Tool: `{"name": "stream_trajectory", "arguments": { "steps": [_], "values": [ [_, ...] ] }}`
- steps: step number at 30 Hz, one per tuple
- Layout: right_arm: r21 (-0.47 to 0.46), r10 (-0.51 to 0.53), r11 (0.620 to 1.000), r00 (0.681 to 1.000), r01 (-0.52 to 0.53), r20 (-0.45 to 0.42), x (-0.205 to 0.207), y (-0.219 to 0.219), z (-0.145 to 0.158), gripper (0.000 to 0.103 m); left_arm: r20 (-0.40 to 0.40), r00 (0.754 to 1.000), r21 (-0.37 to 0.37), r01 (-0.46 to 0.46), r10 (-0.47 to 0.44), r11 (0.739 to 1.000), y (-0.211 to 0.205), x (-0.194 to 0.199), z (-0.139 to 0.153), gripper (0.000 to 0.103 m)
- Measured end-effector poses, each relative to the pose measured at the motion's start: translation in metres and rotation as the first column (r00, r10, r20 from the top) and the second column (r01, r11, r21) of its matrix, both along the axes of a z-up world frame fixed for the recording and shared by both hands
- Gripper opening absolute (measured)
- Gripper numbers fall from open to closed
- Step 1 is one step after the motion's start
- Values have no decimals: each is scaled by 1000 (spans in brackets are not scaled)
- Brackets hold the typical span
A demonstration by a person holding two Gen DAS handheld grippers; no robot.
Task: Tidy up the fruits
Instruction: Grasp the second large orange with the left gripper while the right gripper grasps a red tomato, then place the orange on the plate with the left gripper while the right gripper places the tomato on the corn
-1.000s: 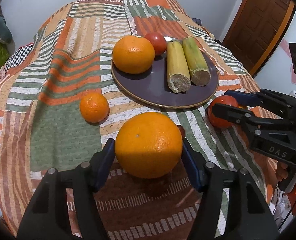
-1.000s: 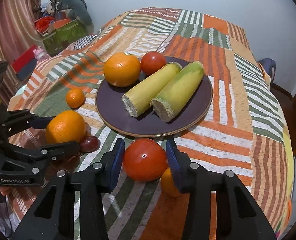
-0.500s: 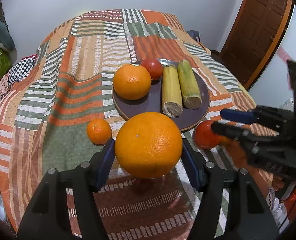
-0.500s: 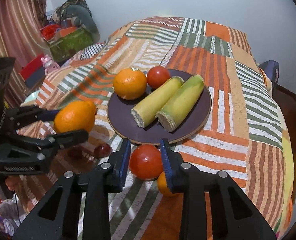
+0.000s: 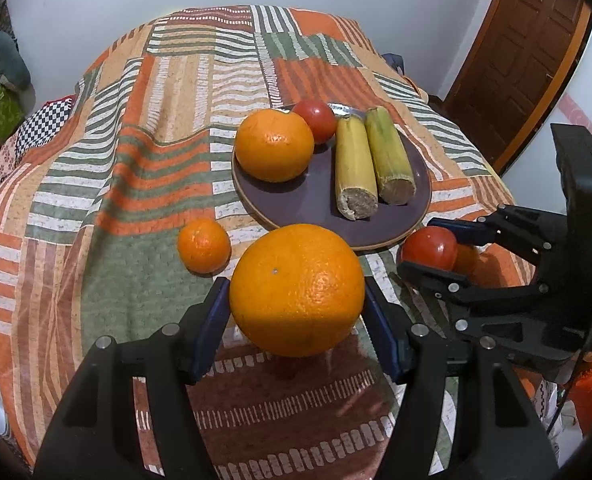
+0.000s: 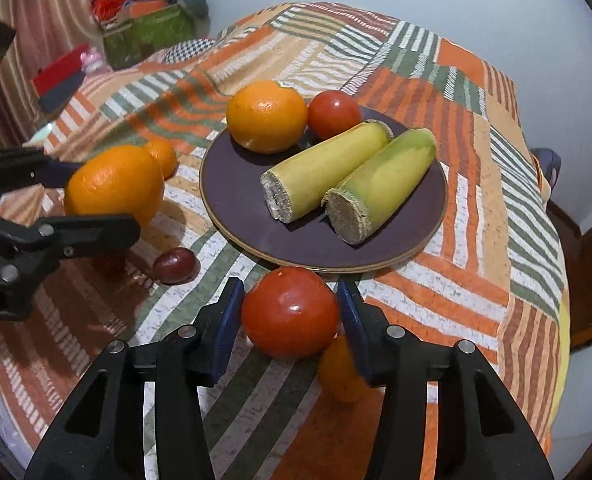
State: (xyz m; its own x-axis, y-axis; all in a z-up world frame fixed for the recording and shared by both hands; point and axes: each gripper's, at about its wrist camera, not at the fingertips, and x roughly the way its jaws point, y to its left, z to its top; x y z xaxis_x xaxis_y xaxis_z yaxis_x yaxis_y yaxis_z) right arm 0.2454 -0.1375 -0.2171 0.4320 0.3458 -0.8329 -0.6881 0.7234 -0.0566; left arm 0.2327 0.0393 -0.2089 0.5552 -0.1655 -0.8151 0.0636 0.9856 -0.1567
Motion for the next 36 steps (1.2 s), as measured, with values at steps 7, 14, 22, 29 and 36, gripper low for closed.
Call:
{"name": "stream_trajectory", "arguments": {
  "steps": [7,14,22,29,36],
  "values": [
    [46,-18,999,1000,18,12,-2,-8,10,43,22,1000,4,11,-11,1000,-5,10,9,64],
    [145,-62,988,996,53,58,7,-20,46,43,47,999,6,27,-27,1000,-12,30,17,64],
    [210,-112,973,990,92,88,39,-17,67,43,47,998,6,40,-40,999,-19,56,15,64],
    [230,-133,966,989,115,68,63,-8,63,43,18,999,3,35,-35,999,-16,70,1,64],
    [222,-139,966,990,130,28,81,1,48,43,-1,999,-19,32,-32,999,-12,80,-11,64]
  ]
}}
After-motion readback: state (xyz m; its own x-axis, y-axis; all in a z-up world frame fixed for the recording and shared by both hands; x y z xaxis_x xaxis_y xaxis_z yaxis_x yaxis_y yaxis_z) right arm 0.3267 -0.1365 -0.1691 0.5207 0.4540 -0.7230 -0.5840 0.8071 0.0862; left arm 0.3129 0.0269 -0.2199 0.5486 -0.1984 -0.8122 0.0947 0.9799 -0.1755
